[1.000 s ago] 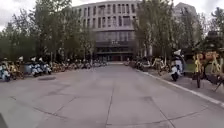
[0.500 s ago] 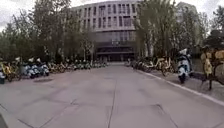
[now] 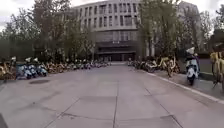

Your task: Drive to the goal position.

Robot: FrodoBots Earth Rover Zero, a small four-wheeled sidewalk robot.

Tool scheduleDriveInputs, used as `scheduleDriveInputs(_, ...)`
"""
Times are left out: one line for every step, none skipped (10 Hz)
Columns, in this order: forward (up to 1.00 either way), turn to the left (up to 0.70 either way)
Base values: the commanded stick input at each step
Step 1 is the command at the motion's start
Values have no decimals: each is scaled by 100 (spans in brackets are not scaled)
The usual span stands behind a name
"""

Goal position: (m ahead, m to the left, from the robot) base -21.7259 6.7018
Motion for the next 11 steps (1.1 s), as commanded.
scheduleDriveInputs(70, 1)
scheduleDriveInputs(70, 1)
scheduleDriveInputs(70, 1)
scheduleDriveInputs(70, 1)
scheduleDriveInputs(70, 1)
scheduleDriveInputs(70, 1)
scheduleDriveInputs(70, 1)
scheduleDriveInputs(70, 1)
scheduleDriveInputs(70, 1)
scheduleDriveInputs(70, 1)
scheduleDriveInputs(70, 1)
